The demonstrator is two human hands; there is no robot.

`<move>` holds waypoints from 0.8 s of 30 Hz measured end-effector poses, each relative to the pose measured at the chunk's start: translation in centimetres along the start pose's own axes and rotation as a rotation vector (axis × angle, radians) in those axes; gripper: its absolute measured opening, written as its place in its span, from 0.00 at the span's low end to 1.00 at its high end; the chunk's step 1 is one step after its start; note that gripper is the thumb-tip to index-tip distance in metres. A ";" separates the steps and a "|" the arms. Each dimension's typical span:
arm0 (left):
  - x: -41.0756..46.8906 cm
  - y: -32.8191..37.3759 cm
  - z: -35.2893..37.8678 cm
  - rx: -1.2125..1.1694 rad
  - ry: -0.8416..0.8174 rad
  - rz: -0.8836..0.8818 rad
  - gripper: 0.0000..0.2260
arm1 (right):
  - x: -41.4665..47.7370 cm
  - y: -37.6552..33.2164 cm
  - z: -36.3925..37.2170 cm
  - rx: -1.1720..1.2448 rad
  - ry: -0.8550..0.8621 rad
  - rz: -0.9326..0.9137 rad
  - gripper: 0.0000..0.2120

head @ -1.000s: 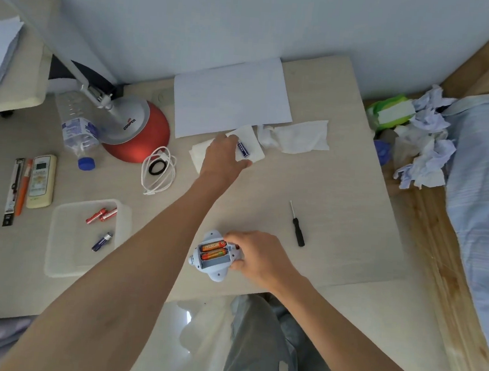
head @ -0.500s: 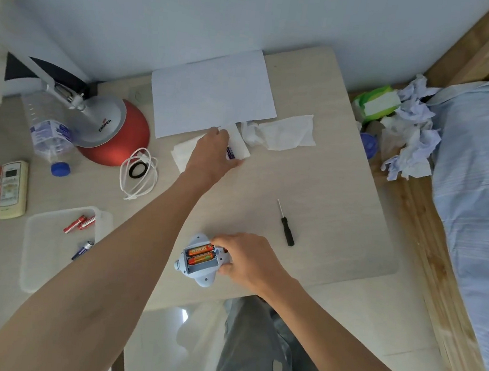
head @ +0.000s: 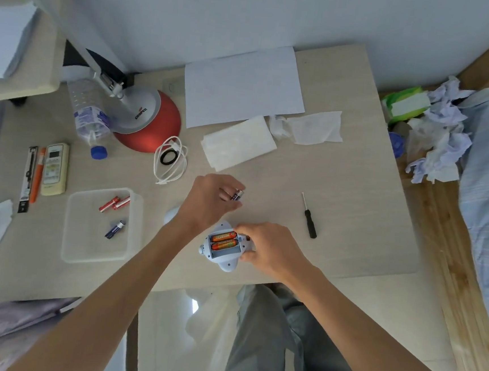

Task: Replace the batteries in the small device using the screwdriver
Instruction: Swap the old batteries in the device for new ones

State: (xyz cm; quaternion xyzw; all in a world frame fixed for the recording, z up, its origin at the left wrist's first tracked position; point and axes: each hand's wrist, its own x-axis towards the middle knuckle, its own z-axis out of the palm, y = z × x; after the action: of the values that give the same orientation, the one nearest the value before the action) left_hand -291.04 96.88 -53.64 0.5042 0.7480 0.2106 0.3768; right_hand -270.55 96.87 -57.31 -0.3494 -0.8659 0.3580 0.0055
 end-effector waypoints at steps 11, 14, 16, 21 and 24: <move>-9.4 -1.3 0.6 -0.318 0.120 -0.097 0.10 | -0.1 0.0 -0.1 -0.041 -0.003 -0.008 0.24; -10.1 -1.8 1.6 -0.298 0.109 -0.079 0.11 | 0.0 0.0 -0.2 -0.042 0.002 -0.002 0.22; -10.3 -2.4 2.1 -0.248 0.124 -0.024 0.11 | -0.1 0.0 -0.2 -0.043 0.004 0.002 0.22; -10.6 -3.5 2.9 -0.134 0.168 0.097 0.10 | -0.1 0.0 -0.1 -0.045 0.006 -0.005 0.22; -10.6 -3.5 3.1 -0.126 0.138 0.117 0.08 | -0.1 0.0 0.0 -0.042 0.020 -0.012 0.21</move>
State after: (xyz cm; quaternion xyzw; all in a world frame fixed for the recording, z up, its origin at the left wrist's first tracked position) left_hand -288.58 85.62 -54.31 0.5065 0.7267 0.3131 0.3426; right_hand -270.49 96.82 -57.33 -0.3477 -0.8752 0.3362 0.0093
